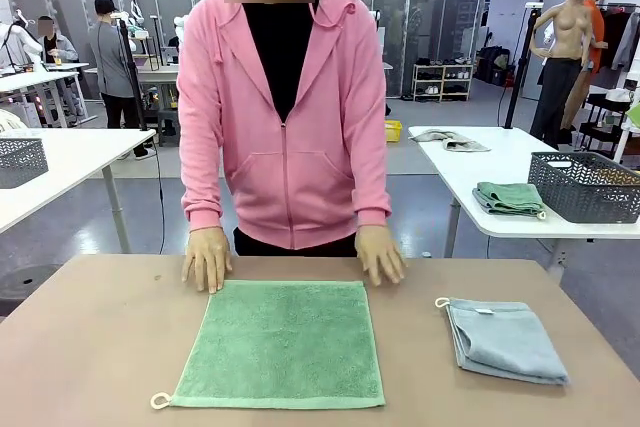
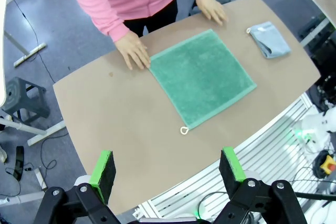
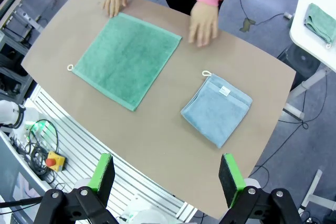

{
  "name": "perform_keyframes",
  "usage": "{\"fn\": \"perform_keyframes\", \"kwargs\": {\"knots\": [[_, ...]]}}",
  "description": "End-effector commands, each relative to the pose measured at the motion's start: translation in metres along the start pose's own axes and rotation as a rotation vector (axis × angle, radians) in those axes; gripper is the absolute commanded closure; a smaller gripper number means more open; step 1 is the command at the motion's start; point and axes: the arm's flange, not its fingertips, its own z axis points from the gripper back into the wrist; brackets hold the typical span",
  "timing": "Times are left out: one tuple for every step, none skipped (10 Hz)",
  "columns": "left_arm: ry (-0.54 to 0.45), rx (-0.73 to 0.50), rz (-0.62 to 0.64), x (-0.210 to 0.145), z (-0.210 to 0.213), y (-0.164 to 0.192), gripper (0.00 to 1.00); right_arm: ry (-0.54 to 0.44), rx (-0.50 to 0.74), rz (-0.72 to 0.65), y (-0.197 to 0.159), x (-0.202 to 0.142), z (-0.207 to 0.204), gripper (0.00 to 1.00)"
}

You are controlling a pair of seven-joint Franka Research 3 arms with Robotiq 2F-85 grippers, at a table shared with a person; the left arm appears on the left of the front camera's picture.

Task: Fold the towels and place them in the basket.
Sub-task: When a person lays out a Towel with hook on the table, fold it in half twice.

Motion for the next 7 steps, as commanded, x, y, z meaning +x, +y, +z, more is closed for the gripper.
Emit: {"fn": "perform_keyframes", "kwargs": {"knots": [[-0.001, -0.003, -0.005, 0.0013, 0.0020, -0.0007, 0.00, 0.000, -0.004, -0.004, 0.0007, 0.0023, -0.0005, 0.00], [-0.001, -0.003, -0.005, 0.0013, 0.0020, -0.0007, 0.00, 0.000, -0.004, -0.004, 0.0007, 0.0023, -0.0005, 0.00], [-0.001, -0.003, -0.005, 0.0013, 0.0020, -0.0007, 0.00, 0.000, -0.004, -0.004, 0.0007, 0.0023, -0.0005, 0.00], [-0.001, -0.003, -0.005, 0.0013, 0.0020, -0.0007, 0.00, 0.000, -0.004, -0.004, 0.0007, 0.0023, -0.0005, 0.00], [-0.001, -0.003, -0.005, 0.0013, 0.0020, -0.0007, 0.00, 0.000, -0.004, -0.004, 0.0007, 0.0023, -0.0005, 0.00], [-0.001, -0.003, -0.005, 0.0013, 0.0020, -0.0007, 0.00, 0.000, -0.004, -0.004, 0.0007, 0.0023, -0.0005, 0.00], [0.000, 0.000, 0.000, 0.0000, 0.0000, 0.0000, 0.00, 0.000, -0.004, -0.004, 0.0007, 0.0023, -0.0005, 0.00]]}}
